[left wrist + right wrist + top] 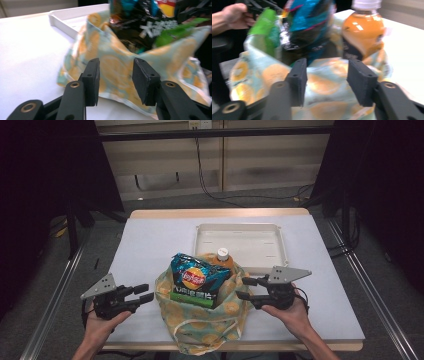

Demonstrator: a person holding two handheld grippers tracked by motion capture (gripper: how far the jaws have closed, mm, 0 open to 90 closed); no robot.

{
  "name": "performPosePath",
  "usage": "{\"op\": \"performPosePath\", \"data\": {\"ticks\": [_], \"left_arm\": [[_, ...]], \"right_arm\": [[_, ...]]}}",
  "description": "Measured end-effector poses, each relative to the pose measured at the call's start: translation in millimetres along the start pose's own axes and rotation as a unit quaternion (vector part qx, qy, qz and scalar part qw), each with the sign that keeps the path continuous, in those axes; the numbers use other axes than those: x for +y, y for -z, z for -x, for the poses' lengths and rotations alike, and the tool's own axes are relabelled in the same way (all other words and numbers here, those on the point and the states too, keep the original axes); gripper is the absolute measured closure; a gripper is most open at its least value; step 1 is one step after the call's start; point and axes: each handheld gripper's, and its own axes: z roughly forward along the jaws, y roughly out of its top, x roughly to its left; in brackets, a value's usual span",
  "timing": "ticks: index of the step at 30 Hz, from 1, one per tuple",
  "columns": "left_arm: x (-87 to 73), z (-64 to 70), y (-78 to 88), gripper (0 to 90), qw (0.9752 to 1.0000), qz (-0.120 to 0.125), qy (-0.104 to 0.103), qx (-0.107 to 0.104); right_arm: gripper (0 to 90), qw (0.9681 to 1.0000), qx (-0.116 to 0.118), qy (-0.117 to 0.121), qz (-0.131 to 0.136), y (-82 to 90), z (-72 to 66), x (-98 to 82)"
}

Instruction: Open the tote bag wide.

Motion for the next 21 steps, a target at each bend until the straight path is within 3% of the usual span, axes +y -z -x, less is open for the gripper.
{"op": "performPosePath", "data": {"ticks": [5,7,9,15,21], "left_arm": [[14.6,-10.4,-13.0,54.7,0.9999,0.009,0.008,0.006],[18.9,-13.3,-22.9,49.6,0.9999,0.000,0.012,0.012],[20.3,-13.5,-32.9,45.2,0.9994,-0.015,0.003,0.031],[20.0,-17.7,-55.4,34.6,0.9990,-0.036,0.008,0.023],[23.7,-19.9,-61.9,30.0,0.9994,-0.029,0.015,0.015]], "right_arm": [[45.3,0.9997,-0.024,-0.008,-0.002,-8.7,15.4,7.7],[43.8,0.9993,-0.033,-0.017,0.002,-13.6,23.5,9.1],[42.3,0.9990,-0.039,-0.021,0.001,-19.0,28.6,7.3],[39.1,0.9978,-0.045,-0.040,-0.030,-32.0,34.4,-10.8],[47.3,0.9975,-0.031,-0.047,-0.043,-40.7,35.9,-17.5]]}}
